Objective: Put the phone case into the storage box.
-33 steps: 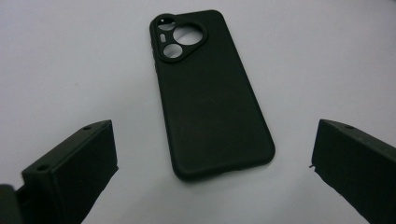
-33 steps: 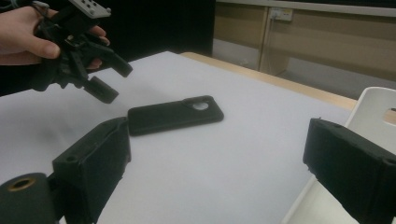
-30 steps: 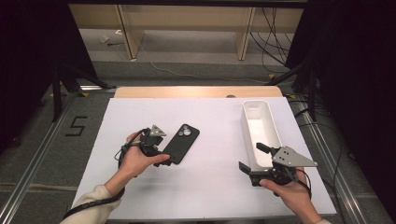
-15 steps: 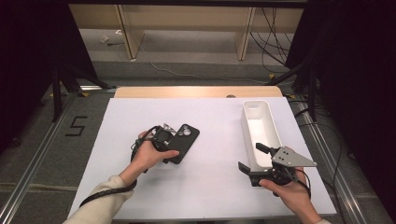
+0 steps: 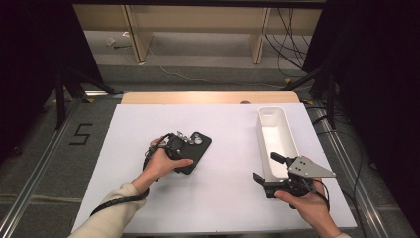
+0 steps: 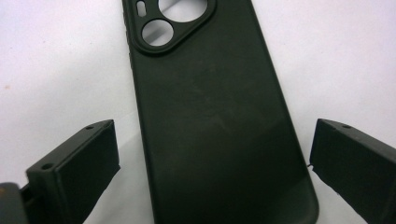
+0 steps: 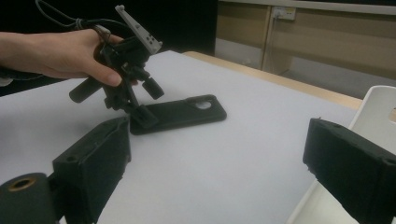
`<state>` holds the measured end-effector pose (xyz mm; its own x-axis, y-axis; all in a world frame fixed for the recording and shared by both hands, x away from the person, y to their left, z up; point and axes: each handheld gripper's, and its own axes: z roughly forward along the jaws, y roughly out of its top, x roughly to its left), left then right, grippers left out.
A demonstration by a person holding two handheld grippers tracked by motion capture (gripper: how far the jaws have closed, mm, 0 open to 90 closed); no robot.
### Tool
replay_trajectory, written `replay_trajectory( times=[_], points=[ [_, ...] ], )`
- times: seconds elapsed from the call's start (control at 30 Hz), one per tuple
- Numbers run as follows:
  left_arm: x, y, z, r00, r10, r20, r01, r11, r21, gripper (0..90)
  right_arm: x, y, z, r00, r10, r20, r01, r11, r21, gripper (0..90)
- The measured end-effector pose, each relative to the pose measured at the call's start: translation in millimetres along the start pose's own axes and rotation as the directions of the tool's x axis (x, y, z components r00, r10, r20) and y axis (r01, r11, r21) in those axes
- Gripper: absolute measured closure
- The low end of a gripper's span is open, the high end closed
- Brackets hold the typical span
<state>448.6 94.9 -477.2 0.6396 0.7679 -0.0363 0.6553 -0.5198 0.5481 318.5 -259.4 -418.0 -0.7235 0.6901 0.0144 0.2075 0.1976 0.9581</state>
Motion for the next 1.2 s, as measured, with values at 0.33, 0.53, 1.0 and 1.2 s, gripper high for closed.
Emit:
replay_trajectory(
  times=[0.33, 0.53, 1.0, 1.2],
  points=[
    [-2.6, 5.1, 6.5, 0.9997, 0.013, -0.020, -0.012, 0.9994, 0.033, 0.7, 0.9, -0.1, 0.4, 1.0000, -0.002, -0.004, 0.002, 1.000, 0.000, 8.9],
    [-3.2, 6.8, 9.8, 0.9997, 0.011, -0.022, -0.010, 0.9987, 0.050, 0.7, 1.4, 0.3, 0.3, 1.0000, -0.002, -0.007, 0.002, 1.000, -0.001, 8.9],
    [-2.4, 7.7, 12.4, 0.9998, -0.013, -0.016, 0.014, 0.9971, 0.075, 0.8, 1.5, -0.1, 0.6, 1.0000, -0.001, -0.010, 0.001, 1.000, 0.001, 8.9],
    [-3.2, 10.4, 13.2, 0.9997, -0.012, -0.019, 0.014, 0.9957, 0.091, 1.1, 1.6, -0.1, 0.8, 0.9999, -0.002, -0.012, 0.002, 1.000, 0.000, 8.9]
  ],
)
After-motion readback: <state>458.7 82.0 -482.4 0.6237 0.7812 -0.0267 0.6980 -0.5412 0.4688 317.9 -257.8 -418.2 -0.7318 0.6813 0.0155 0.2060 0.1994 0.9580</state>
